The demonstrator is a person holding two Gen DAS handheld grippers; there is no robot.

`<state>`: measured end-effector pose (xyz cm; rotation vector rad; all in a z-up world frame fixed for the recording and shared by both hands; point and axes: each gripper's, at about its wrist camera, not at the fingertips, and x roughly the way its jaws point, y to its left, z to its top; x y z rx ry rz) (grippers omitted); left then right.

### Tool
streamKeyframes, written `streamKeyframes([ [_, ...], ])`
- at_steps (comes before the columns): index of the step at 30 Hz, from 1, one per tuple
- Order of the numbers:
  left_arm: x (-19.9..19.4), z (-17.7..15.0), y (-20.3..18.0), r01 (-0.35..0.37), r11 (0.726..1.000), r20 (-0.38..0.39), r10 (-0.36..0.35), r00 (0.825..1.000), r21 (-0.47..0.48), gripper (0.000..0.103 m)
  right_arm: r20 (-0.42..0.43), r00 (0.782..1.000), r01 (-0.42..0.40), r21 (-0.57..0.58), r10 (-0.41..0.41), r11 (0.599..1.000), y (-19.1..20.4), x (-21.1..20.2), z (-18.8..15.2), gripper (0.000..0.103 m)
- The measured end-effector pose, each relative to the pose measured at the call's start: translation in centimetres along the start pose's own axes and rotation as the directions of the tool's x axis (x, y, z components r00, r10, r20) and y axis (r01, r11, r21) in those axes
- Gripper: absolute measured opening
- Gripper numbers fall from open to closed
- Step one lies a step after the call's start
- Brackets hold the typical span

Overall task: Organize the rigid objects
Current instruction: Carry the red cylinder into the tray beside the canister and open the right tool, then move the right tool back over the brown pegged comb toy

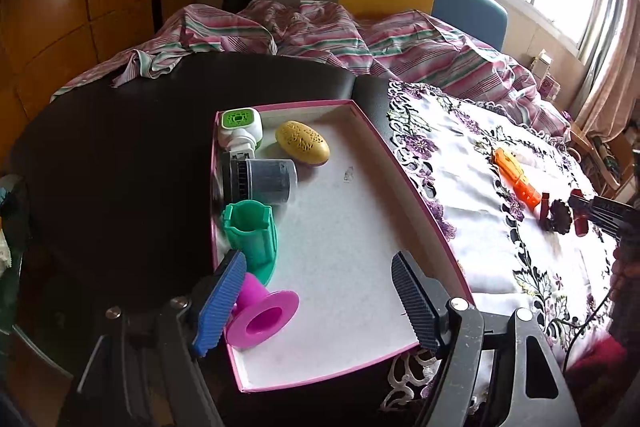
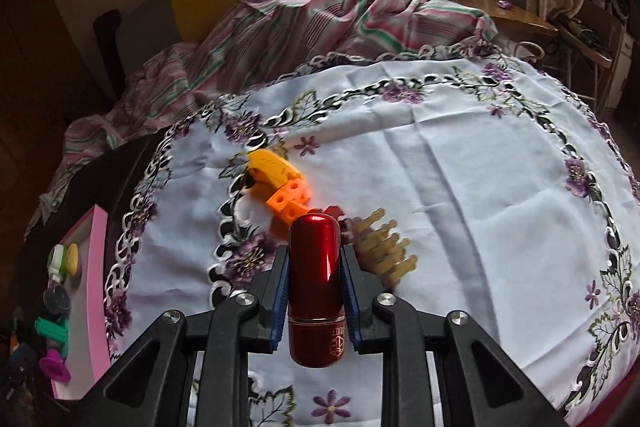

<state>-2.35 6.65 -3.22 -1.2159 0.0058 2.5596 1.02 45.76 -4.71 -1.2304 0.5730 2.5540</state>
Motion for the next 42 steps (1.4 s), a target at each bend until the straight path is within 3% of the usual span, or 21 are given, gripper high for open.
streamKeyframes([
  [7,0.1,-0.4,1.2,0.004,0.999,-0.014,-0.005,1.0,-0.038,0.076,-0.083,0.982,-0.177,-0.131,0.167,0.975,9.1,0.3,-1.6,0.023],
  [14,-0.6,-0.7,2.9,0.014,0.997,-0.003,-0.014,1.0,-0.071,0.076,-0.214,0.92,-0.377,-0.243,0.33,0.894,20.4,2.0,-3.9,0.023],
  [20,-1.1,-0.7,4.7,-0.008,0.995,0.009,0.009,1.0,-0.097,0.076,-0.334,0.881,-0.437,-0.299,0.336,0.848,28.2,6.0,-6.2,0.023],
  [23,-1.0,-0.7,5.8,-0.011,0.993,-0.001,0.011,1.0,-0.12,0.076,-0.38,0.882,-0.412,-0.334,0.278,0.848,30.9,8.5,-7.4,0.023],
  [27,-0.9,-1.0,6.5,-0.018,0.991,-0.005,0.017,1.0,-0.133,0.076,-0.405,0.88,-0.388,-0.309,0.249,0.869,32.4,11.6,-7.5,0.023],
  [33,-0.8,-1.2,6.8,-0.021,0.991,-0.006,0.021,1.0,-0.134,0.076,-0.419,0.857,-0.425,-0.248,0.299,0.871,32.6,12.8,-7.2,0.03],
  [42,-1.2,-1.0,6.3,-0.03,0.992,0.001,0.03,1.0,-0.12,0.076,-0.365,0.879,-0.419,-0.29,0.305,0.86,31.1,10.3,-6.5,0.035],
])
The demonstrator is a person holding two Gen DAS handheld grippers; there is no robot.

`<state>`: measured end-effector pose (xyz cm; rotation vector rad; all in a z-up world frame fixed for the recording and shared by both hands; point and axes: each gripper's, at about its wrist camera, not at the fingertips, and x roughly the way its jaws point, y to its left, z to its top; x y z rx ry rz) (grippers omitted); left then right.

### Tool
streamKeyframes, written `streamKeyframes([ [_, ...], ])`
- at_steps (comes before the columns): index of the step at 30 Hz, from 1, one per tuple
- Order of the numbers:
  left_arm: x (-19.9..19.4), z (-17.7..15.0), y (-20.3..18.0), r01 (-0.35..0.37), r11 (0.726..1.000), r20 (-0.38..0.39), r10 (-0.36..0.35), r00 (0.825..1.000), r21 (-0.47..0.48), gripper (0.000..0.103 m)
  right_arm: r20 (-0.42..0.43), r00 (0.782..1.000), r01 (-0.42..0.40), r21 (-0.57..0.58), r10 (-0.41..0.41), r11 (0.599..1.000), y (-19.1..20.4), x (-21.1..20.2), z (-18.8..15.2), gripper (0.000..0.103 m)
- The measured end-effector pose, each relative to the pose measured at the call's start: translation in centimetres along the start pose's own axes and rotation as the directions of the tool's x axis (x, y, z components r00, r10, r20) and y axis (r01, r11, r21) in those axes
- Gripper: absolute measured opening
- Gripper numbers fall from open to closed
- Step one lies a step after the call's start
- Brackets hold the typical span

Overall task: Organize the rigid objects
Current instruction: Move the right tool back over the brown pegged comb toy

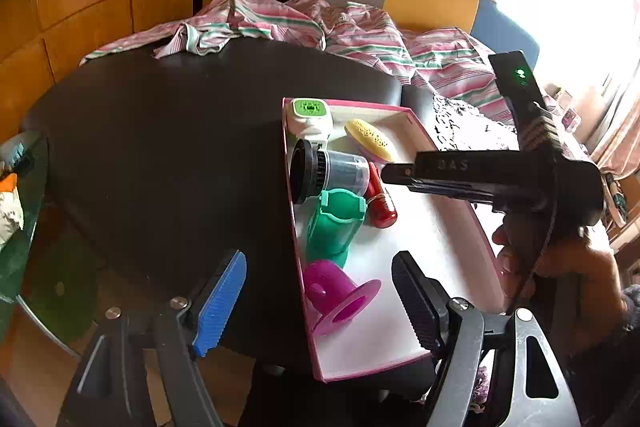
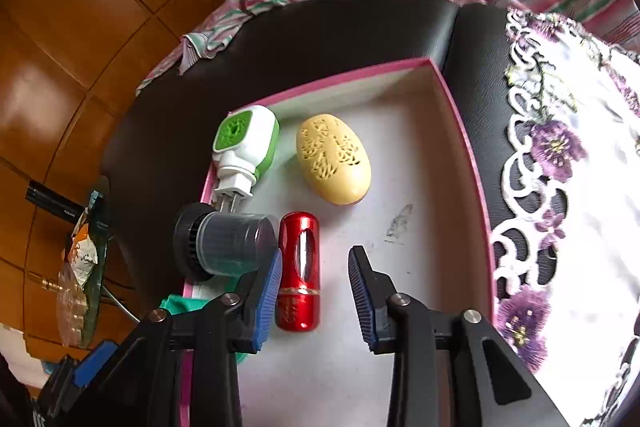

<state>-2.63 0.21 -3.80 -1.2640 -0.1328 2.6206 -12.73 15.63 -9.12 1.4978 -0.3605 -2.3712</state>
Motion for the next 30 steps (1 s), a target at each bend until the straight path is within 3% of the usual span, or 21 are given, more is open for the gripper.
streamKeyframes([
  [11,-1.0,0.0,-1.3,-0.012,0.999,0.025,0.011,1.0,0.047,0.076,0.084,0.994,0.079,-0.1,-0.07,0.992,0.0,-4.5,-1.8,0.035],
  [30,-1.3,-0.6,-4.0,-0.009,0.993,0.017,0.007,1.0,0.121,0.076,0.193,0.973,0.143,-0.062,-0.129,0.988,-3.0,-10.4,-3.3,0.035],
])
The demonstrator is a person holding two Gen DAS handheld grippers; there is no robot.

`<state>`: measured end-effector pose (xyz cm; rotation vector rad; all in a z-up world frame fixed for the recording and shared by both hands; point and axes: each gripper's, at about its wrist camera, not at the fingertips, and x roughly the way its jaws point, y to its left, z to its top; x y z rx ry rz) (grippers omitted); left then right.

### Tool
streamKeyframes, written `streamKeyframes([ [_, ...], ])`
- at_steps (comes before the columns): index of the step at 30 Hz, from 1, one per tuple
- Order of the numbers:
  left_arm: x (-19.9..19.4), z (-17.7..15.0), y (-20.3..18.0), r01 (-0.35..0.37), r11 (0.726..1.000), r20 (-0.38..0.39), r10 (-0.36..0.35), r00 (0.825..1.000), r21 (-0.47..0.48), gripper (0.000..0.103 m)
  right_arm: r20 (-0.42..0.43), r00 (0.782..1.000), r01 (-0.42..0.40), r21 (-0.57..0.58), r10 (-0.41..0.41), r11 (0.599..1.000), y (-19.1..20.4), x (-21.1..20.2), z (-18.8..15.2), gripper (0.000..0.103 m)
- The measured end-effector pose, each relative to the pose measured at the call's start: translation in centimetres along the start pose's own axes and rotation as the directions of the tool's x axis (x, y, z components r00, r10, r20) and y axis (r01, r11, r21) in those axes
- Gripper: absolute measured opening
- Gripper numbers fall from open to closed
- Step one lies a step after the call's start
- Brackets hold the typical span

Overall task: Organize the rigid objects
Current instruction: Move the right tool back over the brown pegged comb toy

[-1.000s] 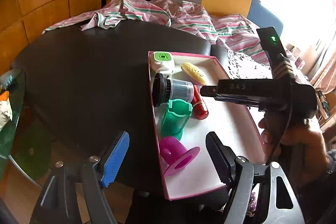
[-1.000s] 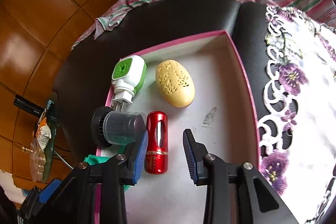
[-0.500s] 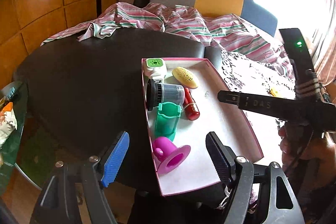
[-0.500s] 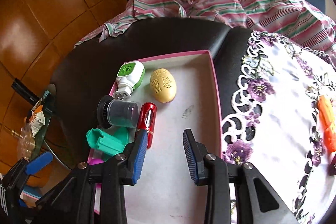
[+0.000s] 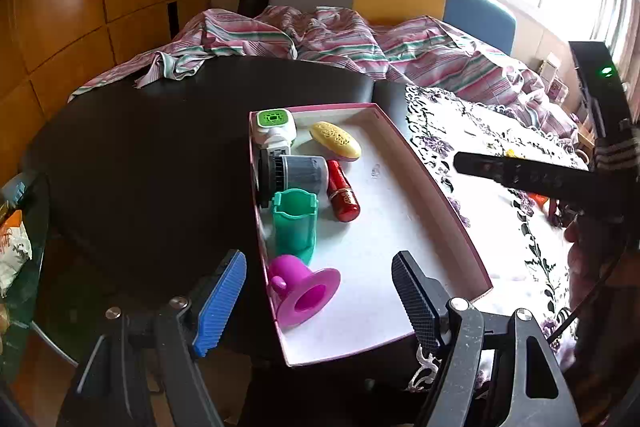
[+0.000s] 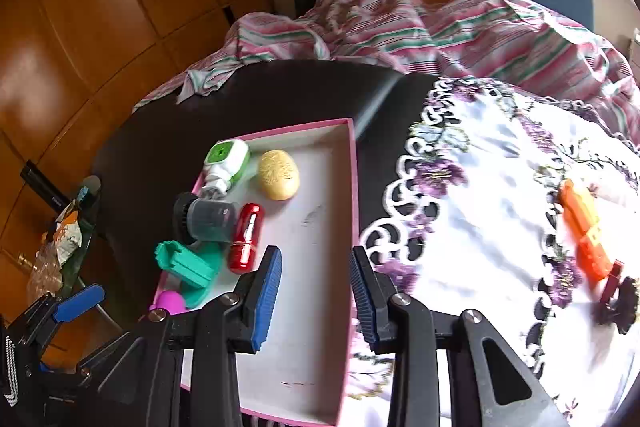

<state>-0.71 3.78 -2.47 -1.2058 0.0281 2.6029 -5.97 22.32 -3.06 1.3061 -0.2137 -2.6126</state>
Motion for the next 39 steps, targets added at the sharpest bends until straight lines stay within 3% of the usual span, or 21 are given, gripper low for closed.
streamKeyframes([
  [14,0.4,0.0,-2.3,0.02,0.998,-0.016,-0.019,1.0,0.055,0.076,0.048,0.986,0.151,0.125,-0.158,0.981,-9.5,-5.0,-0.1,0.035],
  [24,0.8,-0.1,-3.7,0.033,0.996,-0.034,-0.03,0.999,0.088,0.076,0.076,0.959,0.242,0.274,-0.272,0.931,-16.8,-8.1,-0.7,0.035],
  [27,0.9,-0.1,-4.0,0.034,0.995,-0.038,-0.03,0.999,0.094,0.076,0.082,0.95,0.259,0.33,-0.301,0.908,-19.3,-8.7,-1.0,0.039],
  [32,1.0,-0.1,-4.5,0.037,0.994,-0.046,-0.032,0.998,0.104,0.076,0.098,0.935,0.26,0.459,-0.34,0.85,-24.1,-8.9,-2.9,0.042],
  [35,1.2,-0.1,-4.7,0.041,0.993,-0.049,-0.036,0.998,0.106,0.076,0.037,0.941,0.245,0.61,-0.336,0.753,-27.8,-8.7,-4.9,0.042],
  [36,1.3,-0.1,-4.9,0.046,0.993,-0.051,-0.041,0.998,0.105,0.076,0.063,0.945,0.205,0.648,-0.32,0.734,-28.7,-9.2,-5.2,0.043],
  [39,1.6,0.0,-5.4,0.056,0.992,-0.062,-0.05,0.997,0.111,0.076,0.078,0.938,0.188,0.706,-0.338,0.683,-30.0,-10.4,-6.0,0.045],
])
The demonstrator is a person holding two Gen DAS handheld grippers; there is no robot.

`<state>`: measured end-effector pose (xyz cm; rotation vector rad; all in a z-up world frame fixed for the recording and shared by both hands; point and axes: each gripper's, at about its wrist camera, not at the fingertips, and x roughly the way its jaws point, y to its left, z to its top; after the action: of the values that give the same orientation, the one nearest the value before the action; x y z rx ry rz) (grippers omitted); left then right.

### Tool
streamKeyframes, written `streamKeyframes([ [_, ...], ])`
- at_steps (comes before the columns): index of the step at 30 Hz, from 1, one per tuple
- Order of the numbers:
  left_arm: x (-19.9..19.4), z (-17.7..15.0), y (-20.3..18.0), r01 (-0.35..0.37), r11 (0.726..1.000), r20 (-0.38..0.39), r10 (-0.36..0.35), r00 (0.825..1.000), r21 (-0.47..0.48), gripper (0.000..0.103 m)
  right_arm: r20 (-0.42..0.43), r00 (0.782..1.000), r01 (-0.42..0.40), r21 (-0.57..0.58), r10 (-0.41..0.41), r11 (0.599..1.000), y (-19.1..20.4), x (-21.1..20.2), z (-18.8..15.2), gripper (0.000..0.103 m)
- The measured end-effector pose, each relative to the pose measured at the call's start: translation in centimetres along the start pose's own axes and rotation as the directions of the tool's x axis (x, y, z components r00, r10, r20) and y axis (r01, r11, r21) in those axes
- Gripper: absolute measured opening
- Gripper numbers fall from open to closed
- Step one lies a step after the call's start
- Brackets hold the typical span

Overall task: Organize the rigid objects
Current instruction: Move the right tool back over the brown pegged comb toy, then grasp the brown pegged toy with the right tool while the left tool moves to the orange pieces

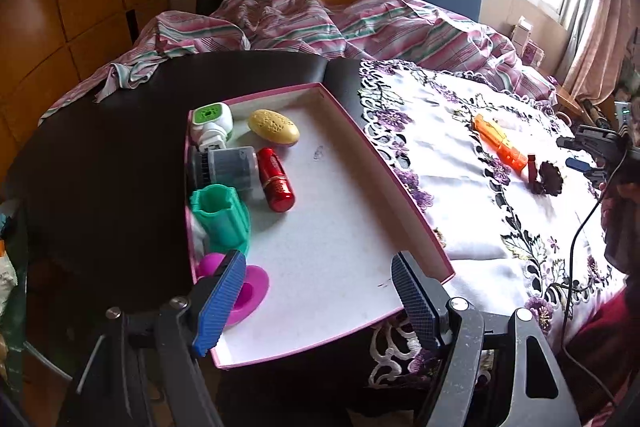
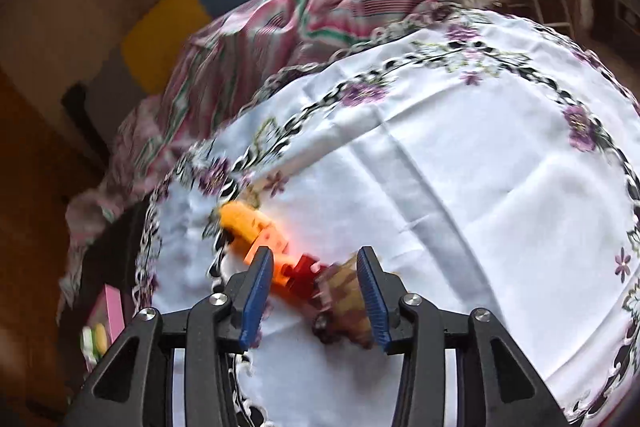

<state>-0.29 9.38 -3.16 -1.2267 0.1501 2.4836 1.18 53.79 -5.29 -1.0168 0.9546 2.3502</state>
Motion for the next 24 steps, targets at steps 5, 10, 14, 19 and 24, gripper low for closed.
streamKeyframes([
  [5,0.4,0.2,-1.2,0.023,0.999,-0.011,-0.022,1.0,0.027,0.076,-0.033,0.999,0.032,0.011,-0.032,0.999,-0.3,0.4,0.1,0.046],
  [10,0.7,0.5,-2.2,0.047,0.998,-0.023,-0.046,0.999,0.044,0.076,-0.074,0.996,0.049,0.0,-0.048,0.999,-0.6,1.6,-0.3,0.059],
  [14,0.9,0.7,-2.9,0.064,0.997,-0.031,-0.063,0.998,0.052,0.076,-0.108,0.992,0.065,-0.049,-0.07,0.997,0.0,2.3,-0.6,0.07],
  [19,1.0,1.2,-3.7,0.09,0.994,-0.027,-0.088,0.996,0.068,0.076,-0.125,0.984,0.111,-0.153,-0.131,0.982,1.3,3.2,-1.2,0.07],
  [24,1.2,2.1,-5.1,0.132,0.987,-0.024,-0.13,0.991,0.087,0.076,-0.157,0.961,0.187,-0.239,-0.228,0.953,1.6,4.5,-2.0,0.058],
])
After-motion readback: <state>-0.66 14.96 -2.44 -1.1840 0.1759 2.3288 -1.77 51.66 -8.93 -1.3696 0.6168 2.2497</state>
